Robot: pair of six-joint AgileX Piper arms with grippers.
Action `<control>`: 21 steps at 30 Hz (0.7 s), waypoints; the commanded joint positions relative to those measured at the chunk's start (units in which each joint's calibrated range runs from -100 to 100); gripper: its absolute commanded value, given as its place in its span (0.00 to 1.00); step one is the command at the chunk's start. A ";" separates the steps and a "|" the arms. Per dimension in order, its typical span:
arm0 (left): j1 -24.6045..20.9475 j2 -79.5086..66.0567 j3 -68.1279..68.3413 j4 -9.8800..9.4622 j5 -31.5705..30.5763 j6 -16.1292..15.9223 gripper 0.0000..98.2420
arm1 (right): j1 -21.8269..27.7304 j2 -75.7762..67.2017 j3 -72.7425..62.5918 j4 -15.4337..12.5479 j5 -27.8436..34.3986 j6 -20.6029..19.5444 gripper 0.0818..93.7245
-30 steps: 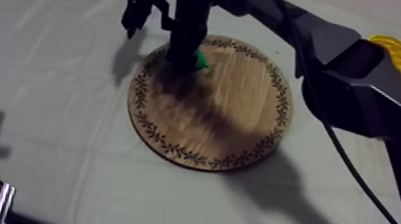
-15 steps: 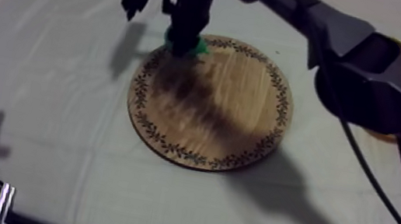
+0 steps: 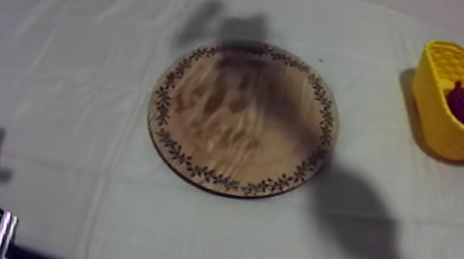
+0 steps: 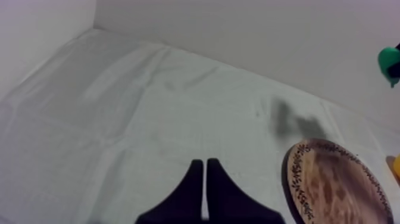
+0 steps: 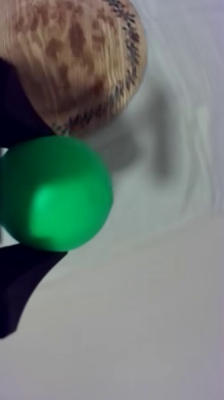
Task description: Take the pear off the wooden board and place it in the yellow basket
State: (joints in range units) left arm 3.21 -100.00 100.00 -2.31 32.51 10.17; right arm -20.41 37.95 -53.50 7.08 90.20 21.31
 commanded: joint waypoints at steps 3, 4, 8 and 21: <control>0.02 0.00 0.00 -0.01 -0.01 0.01 0.00 | 4.35 -7.32 4.27 -0.33 -1.60 -2.98 0.31; 0.02 0.00 0.00 -0.01 -0.01 0.01 0.00 | 5.24 -8.62 5.38 -0.22 -2.01 -3.78 0.31; 0.02 0.00 0.00 -0.01 -0.01 0.01 0.00 | 9.06 -13.33 10.71 0.78 -4.48 -7.14 0.32; 0.02 0.00 0.00 -0.01 -0.01 0.01 0.00 | 21.54 -25.08 37.96 4.72 -16.17 -15.87 0.33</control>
State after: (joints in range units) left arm 3.21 -100.00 100.00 -2.31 32.51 10.17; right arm -0.75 13.49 -22.04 11.64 75.29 6.54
